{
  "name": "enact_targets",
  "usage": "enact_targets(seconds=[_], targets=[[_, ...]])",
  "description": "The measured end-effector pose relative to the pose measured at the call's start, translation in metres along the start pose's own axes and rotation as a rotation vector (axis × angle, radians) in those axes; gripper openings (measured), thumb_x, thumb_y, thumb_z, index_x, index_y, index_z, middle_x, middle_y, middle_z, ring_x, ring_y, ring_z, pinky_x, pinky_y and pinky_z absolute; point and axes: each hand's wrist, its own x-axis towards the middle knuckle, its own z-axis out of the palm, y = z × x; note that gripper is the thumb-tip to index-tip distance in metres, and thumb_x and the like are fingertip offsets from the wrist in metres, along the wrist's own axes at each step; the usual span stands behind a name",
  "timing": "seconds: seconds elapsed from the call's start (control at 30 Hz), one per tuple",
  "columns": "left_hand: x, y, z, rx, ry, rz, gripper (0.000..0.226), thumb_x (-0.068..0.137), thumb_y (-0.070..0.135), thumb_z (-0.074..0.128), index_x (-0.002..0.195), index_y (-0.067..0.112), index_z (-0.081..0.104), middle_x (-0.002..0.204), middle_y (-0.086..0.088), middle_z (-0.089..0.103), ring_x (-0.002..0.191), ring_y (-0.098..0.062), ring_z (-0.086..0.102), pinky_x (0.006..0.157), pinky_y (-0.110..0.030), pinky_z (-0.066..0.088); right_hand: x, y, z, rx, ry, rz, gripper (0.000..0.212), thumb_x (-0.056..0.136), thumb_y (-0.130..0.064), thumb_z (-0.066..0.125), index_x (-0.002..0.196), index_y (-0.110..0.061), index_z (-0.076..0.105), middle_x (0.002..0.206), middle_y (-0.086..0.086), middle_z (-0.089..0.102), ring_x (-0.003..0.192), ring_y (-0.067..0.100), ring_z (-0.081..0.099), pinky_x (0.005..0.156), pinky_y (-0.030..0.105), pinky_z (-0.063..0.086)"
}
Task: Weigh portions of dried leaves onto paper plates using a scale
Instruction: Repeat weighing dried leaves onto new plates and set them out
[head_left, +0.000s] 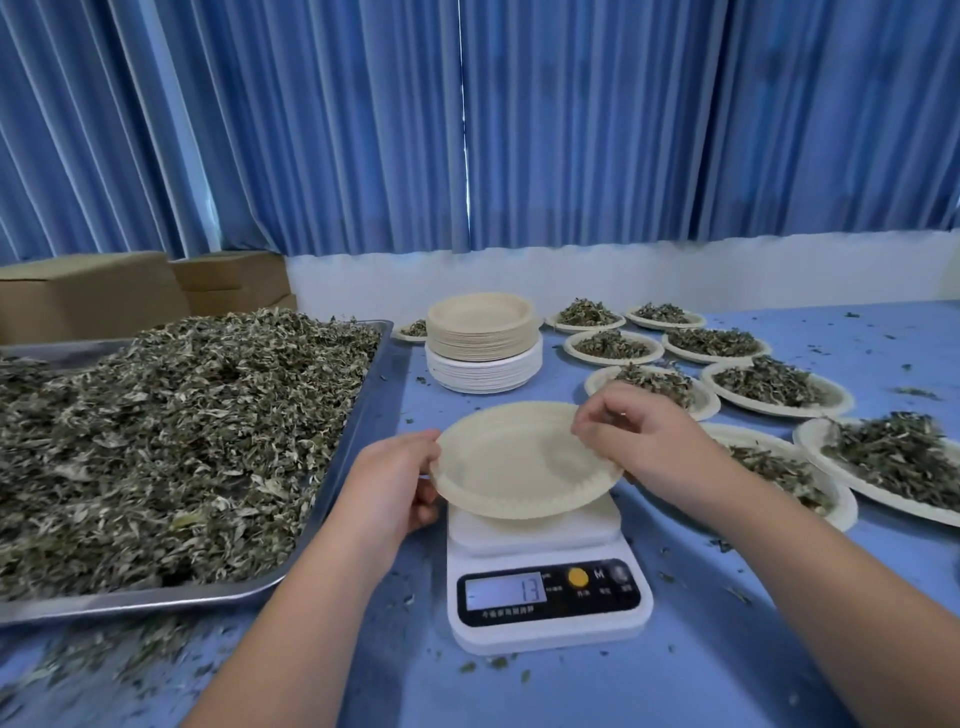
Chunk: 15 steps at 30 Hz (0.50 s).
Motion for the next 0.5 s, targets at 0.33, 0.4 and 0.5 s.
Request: enact_targets(seconds=[0.33, 0.4, 0.5], targets=[[-0.012, -0.004, -0.004, 0.392, 0.083, 0.212, 0.014, 0.094, 0.026, 0.052, 0.103, 0.029, 0.062, 0.06, 0.004, 0.056, 0.044, -0.011, 0.047, 0.042, -0.02, 0.038, 0.002, 0.013, -0.006, -0.244, -0.087, -0.035, 0.031, 0.087, -0.01, 0.056, 0.101, -0.037, 0.061, 0.113, -0.021, 0.053, 0.069, -0.009, 0.053, 0.066, 0.015, 0.039], [-0.012, -0.006, -0.006, 0.48, 0.129, 0.307, 0.017, 0.096, 0.037, 0.048, 0.1, 0.028, 0.063, 0.071, 0.005, 0.06, 0.063, -0.014, 0.052, 0.06, -0.025, 0.044, 0.005, 0.017, -0.008, -0.277, -0.049, -0.026, 0.03, 0.089, -0.017, 0.058, 0.113, -0.036, 0.057, 0.121, -0.015, 0.052, 0.102, -0.004, 0.053, 0.087, 0.022, 0.041], [-0.011, -0.009, -0.009, 0.504, 0.192, 0.347, 0.03, 0.099, 0.043, 0.04, 0.089, 0.023, 0.061, 0.076, -0.002, 0.059, 0.067, -0.021, 0.05, 0.067, -0.035, 0.039, 0.008, 0.022, -0.009, -0.321, 0.01, -0.007, 0.026, 0.092, -0.031, 0.059, 0.117, -0.03, 0.057, 0.119, -0.011, 0.054, 0.109, 0.003, 0.049, 0.087, 0.019, 0.036]])
